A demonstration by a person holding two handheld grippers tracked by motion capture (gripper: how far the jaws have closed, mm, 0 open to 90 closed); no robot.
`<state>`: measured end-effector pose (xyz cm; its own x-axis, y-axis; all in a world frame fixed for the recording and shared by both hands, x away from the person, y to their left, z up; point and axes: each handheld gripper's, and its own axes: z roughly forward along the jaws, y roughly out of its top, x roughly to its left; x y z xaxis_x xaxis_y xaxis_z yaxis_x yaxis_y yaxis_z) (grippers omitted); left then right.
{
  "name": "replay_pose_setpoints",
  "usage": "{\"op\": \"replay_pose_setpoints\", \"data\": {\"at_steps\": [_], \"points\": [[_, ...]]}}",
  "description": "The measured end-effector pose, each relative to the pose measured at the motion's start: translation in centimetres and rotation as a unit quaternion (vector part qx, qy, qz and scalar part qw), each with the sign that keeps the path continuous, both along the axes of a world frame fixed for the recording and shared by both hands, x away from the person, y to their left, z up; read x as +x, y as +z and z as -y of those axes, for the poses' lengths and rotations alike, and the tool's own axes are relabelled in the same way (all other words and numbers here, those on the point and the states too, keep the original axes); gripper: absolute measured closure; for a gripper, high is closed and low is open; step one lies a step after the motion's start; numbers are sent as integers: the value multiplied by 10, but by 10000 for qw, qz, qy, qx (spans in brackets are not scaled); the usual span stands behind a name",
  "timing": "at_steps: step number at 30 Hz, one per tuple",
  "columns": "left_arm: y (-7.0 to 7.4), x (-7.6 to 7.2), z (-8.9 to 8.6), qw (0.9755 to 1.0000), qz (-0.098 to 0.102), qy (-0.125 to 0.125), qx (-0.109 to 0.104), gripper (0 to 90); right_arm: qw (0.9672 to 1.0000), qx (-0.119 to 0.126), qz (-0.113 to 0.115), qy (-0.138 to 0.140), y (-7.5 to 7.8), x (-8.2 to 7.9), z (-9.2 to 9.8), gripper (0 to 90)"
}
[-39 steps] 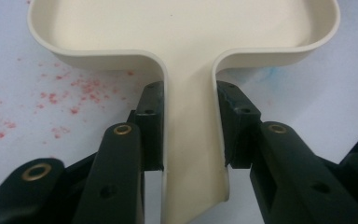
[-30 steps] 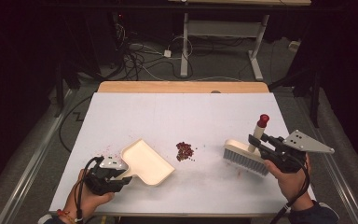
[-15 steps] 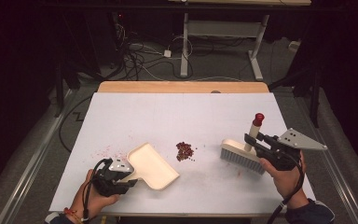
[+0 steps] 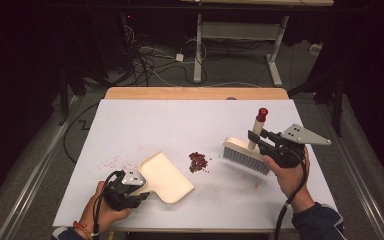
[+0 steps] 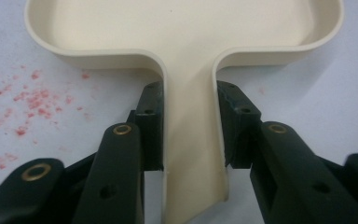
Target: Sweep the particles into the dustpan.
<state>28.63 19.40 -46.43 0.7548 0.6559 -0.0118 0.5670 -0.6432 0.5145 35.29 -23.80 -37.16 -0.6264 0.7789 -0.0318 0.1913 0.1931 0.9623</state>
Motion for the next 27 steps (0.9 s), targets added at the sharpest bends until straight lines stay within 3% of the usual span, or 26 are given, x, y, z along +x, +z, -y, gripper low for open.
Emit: {"op": "replay_pose_setpoints", "data": {"at_steps": [10,20,27], "points": [[-3,0,6,10000,20,49,27,641,9996,62,126,-238,6,30,-11,698],[-7,2,9,10000,22,60,68,641,9983,84,23,-577,-15,63,-44,698],[-9,4,11,10000,-4,44,66,641,9987,-64,36,-512,-25,67,-67,698]]}}
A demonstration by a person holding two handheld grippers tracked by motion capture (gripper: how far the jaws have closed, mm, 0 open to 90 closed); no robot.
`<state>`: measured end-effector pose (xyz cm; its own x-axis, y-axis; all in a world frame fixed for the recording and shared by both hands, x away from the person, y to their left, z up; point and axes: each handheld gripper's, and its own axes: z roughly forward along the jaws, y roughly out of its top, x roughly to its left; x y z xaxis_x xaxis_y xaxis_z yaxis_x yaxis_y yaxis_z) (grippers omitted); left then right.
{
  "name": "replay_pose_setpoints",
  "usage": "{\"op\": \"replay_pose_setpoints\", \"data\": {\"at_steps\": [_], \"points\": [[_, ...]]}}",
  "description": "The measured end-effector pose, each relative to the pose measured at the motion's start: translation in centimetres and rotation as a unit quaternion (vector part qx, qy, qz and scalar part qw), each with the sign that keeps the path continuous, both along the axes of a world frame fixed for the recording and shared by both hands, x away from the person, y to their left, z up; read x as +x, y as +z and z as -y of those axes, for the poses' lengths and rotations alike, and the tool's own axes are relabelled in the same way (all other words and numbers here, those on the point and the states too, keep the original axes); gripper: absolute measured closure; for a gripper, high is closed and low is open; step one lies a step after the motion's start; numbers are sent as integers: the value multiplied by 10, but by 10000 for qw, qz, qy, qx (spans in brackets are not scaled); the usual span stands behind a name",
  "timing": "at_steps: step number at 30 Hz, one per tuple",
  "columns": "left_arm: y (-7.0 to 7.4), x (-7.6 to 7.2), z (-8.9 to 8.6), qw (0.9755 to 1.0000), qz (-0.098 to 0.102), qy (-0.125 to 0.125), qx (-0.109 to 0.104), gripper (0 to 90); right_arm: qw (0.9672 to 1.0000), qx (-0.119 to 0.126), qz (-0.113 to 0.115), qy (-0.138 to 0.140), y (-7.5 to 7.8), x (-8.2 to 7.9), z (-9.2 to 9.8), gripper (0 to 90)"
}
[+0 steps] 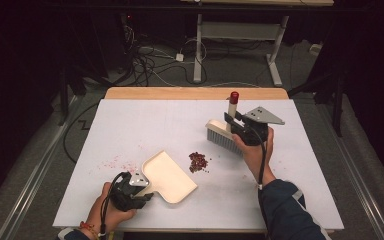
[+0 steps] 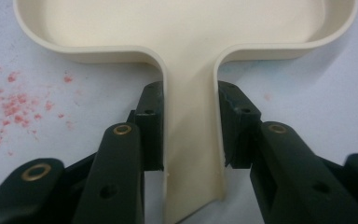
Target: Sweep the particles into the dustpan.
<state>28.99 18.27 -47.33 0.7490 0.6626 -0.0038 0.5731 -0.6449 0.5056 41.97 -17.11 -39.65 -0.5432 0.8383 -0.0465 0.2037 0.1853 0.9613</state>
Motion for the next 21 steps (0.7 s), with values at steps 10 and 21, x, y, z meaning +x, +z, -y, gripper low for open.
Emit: {"op": "replay_pose_setpoints", "data": {"at_steps": [10,21], "points": [[0,3,5,10000,-8,-13,16,641,9984,115,44,544,-8,-21,-21,697],[2,6,9,9999,-108,19,71,641,9992,-55,-32,396,-6,-36,-39,694]]}}
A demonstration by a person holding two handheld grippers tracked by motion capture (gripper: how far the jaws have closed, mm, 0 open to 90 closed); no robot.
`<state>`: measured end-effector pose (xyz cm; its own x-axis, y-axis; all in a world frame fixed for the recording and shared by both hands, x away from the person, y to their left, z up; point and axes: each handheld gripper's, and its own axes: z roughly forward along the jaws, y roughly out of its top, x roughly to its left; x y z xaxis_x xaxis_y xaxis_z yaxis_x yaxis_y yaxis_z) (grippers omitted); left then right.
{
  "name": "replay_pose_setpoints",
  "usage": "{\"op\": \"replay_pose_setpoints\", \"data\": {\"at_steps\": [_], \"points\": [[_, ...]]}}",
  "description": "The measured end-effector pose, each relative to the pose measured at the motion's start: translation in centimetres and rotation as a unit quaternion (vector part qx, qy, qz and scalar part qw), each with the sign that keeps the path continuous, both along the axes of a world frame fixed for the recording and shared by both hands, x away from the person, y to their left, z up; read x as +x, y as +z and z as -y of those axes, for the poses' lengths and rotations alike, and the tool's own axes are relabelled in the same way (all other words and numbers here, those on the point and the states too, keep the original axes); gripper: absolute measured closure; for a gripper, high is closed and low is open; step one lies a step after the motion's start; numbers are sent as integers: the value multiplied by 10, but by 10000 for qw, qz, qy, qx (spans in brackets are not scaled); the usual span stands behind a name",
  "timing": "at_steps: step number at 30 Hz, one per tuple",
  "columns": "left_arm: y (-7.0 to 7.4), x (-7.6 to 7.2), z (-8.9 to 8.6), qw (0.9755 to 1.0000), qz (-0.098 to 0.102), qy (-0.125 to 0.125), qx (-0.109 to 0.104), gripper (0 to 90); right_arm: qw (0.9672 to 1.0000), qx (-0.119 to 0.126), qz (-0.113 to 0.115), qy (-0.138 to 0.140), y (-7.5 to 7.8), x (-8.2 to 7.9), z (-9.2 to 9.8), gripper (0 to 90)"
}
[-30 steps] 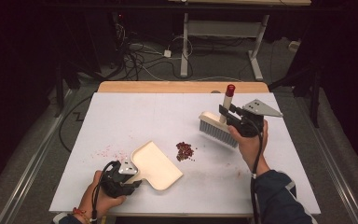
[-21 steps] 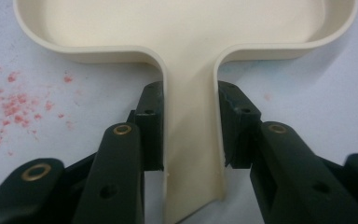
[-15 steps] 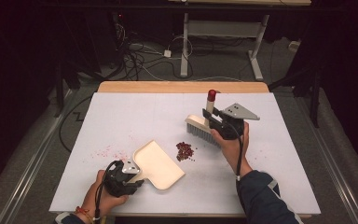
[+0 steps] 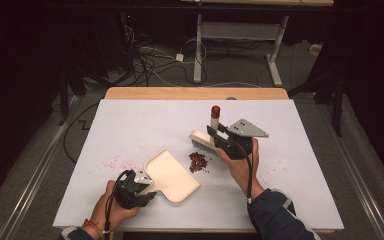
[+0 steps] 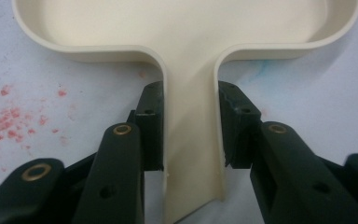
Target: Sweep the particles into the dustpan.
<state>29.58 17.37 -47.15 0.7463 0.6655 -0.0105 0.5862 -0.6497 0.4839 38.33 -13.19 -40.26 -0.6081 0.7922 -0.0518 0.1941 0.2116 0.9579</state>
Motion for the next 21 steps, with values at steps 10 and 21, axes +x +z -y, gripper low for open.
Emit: {"op": "replay_pose_setpoints", "data": {"at_steps": [10,21], "points": [[1,1,3,10000,-17,6,32,640,9994,-113,-41,316,-3,-14,-16,684],[1,8,9,9999,-142,51,23,640,9989,211,-185,366,-4,-17,-10,680]]}}
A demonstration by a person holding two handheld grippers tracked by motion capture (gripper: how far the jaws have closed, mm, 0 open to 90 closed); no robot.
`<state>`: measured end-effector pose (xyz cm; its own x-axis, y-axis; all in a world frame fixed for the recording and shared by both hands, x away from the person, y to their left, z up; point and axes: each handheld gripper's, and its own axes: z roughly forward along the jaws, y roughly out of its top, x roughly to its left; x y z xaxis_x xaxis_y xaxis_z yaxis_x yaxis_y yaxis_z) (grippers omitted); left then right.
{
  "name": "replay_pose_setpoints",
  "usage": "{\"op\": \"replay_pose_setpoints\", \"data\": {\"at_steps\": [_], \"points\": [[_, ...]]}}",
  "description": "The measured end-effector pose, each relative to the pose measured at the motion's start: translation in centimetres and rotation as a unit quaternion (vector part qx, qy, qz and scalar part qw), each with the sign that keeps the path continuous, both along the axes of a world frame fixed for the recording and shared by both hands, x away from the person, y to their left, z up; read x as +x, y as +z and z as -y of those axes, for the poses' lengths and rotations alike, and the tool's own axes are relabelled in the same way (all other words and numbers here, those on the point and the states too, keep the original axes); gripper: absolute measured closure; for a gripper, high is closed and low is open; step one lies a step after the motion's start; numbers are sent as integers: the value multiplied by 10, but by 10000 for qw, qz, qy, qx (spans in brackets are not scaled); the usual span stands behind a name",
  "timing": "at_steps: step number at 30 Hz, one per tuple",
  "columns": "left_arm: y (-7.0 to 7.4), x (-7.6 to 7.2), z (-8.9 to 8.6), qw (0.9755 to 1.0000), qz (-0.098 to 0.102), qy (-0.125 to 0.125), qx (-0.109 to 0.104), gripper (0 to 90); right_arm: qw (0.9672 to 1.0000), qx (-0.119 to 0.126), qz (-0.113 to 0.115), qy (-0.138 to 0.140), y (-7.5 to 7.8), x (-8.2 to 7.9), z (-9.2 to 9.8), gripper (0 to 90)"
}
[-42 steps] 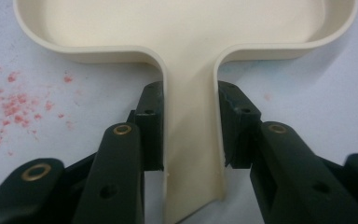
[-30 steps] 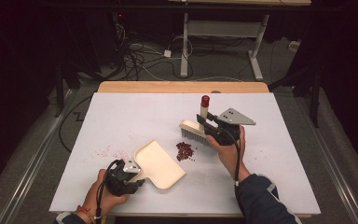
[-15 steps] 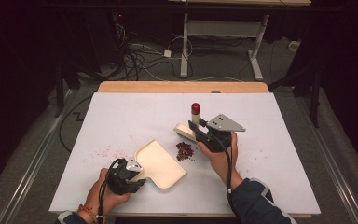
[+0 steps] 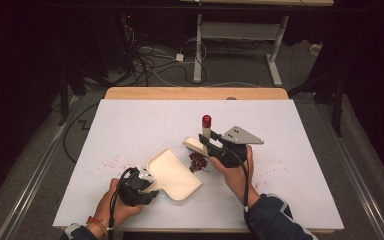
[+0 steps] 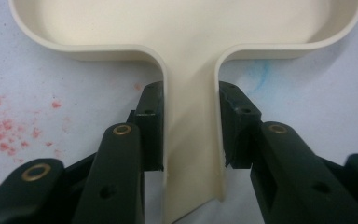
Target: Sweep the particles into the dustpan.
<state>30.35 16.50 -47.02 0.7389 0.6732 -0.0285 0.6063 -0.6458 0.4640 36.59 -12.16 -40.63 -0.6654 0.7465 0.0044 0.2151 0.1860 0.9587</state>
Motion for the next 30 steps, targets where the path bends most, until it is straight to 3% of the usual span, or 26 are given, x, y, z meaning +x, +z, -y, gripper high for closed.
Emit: {"op": "replay_pose_setpoints", "data": {"at_steps": [5,8,16,22,30], "points": [[1,0,1,10000,-16,7,26,640,9999,60,-76,48,0,-2,0,677],[3,-1,3,9999,25,-5,120,639,9998,-107,-96,167,1,-5,-5,675],[8,0,10,9995,-19,-6,312,638,9997,-144,-90,185,2,-3,-5,678],[12,3,11,9993,-108,7,344,639,9997,-54,-136,195,3,0,-1,678],[13,7,15,9991,-194,27,388,639,9991,-123,-186,370,2,-2,-8,676]]}}
